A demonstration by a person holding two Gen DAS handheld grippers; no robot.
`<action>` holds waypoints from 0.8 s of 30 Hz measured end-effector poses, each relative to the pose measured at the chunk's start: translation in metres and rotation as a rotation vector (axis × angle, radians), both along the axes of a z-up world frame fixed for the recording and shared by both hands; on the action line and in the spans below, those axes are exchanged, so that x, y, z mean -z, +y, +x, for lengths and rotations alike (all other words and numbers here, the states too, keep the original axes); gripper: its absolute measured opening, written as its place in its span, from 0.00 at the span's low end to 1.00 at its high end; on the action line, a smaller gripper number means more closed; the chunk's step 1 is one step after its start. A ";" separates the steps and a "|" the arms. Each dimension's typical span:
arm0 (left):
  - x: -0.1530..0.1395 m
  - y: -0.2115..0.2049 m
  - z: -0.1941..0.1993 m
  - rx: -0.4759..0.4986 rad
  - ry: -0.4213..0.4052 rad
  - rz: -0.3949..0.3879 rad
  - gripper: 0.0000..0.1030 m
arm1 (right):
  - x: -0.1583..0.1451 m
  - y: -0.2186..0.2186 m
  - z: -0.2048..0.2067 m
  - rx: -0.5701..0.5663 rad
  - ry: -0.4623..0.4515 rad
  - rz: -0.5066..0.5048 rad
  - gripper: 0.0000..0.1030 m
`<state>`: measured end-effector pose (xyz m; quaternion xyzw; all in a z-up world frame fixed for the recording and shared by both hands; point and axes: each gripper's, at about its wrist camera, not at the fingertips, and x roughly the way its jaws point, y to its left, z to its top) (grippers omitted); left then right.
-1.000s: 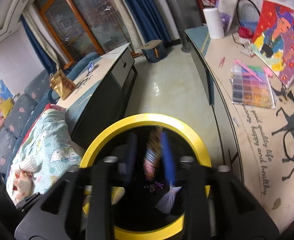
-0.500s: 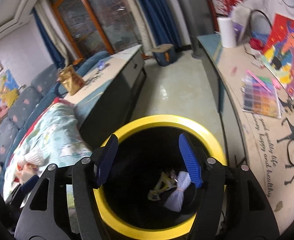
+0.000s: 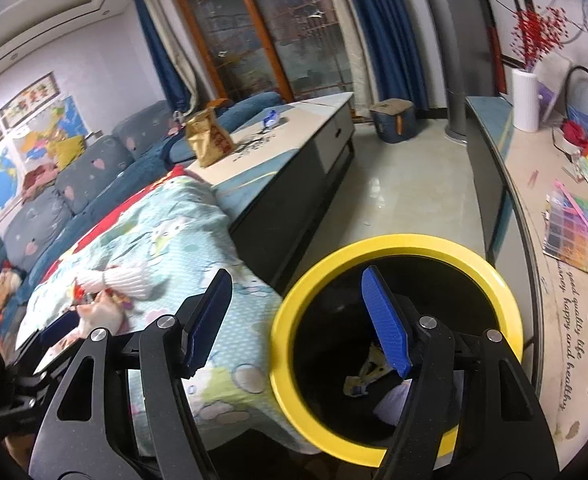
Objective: Collect trash
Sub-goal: 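Move both tools back to the bedspread toward the red candy tube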
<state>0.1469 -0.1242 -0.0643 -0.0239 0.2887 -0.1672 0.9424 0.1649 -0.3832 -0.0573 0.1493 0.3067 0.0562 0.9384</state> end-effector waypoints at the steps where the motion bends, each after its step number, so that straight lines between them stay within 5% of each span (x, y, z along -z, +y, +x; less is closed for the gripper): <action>1: -0.001 0.005 -0.001 -0.012 -0.003 0.000 0.94 | -0.001 0.003 -0.001 -0.007 -0.002 -0.002 0.59; 24: -0.021 0.096 -0.028 -0.224 -0.063 -0.012 0.94 | -0.020 0.088 -0.014 -0.211 -0.046 -0.045 0.67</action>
